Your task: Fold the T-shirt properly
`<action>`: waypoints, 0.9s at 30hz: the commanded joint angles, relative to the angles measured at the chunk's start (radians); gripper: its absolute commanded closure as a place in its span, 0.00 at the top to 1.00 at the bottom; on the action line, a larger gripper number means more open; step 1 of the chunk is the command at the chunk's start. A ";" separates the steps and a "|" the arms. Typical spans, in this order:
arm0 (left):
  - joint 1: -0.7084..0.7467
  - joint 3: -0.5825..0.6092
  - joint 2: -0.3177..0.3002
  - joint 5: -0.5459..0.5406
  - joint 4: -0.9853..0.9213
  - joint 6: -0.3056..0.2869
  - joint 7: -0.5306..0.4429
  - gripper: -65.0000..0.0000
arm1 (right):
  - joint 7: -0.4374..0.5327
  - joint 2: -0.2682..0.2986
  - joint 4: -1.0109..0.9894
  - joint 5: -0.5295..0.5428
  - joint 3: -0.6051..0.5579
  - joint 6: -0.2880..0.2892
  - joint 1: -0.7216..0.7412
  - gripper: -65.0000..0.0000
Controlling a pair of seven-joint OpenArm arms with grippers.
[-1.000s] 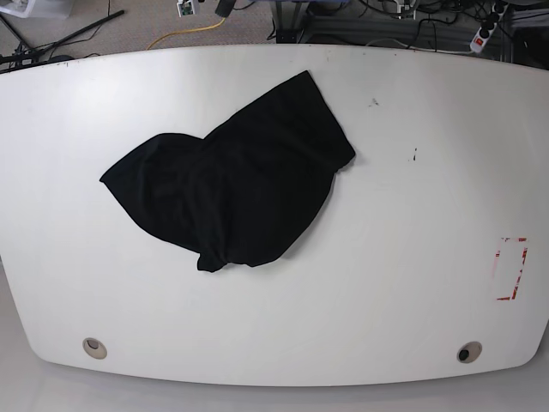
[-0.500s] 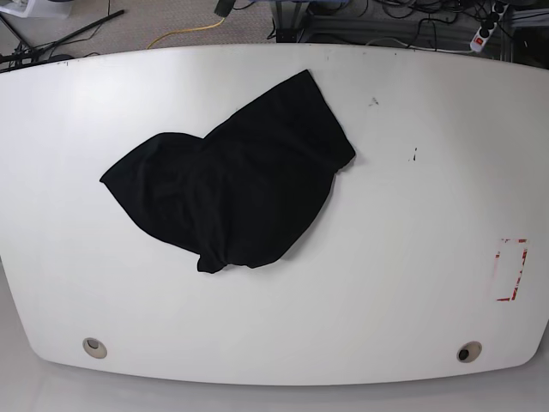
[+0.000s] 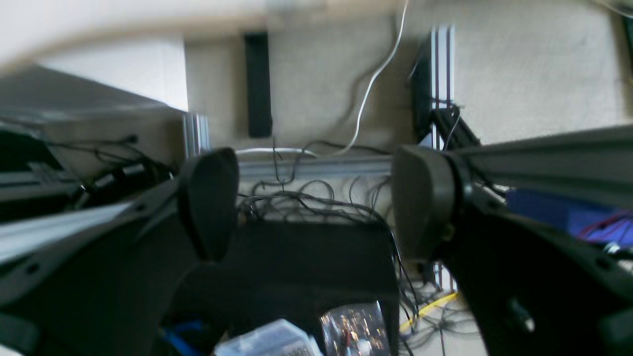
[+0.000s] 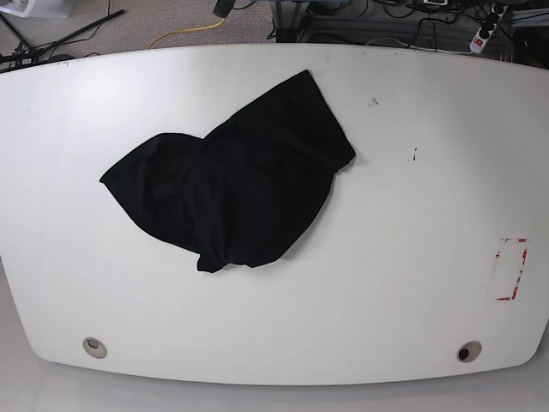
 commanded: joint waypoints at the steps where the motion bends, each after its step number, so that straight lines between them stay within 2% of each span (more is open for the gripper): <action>1: 0.027 -0.017 0.004 -0.001 0.054 0.006 -0.015 0.68 | 0.021 0.006 0.048 0.047 0.030 -0.001 -0.028 0.29; 7: 0.014 -0.018 0.001 -0.001 0.065 0.006 -0.020 0.68 | 0.021 0.012 0.100 0.084 0.067 -0.001 -0.002 0.29; 15: -0.114 -0.017 0.005 -0.001 0.058 0.006 -0.015 0.68 | 0.015 0.012 0.110 0.075 0.087 0.001 0.168 0.30; 25: -0.215 0.003 0.005 -0.001 0.060 0.006 -0.014 0.69 | -0.200 0.012 0.117 0.073 0.089 0.002 0.447 0.30; 27: -0.230 0.002 0.005 -0.001 0.060 0.006 -0.014 0.69 | -0.238 0.015 0.119 0.073 0.089 0.005 0.492 0.33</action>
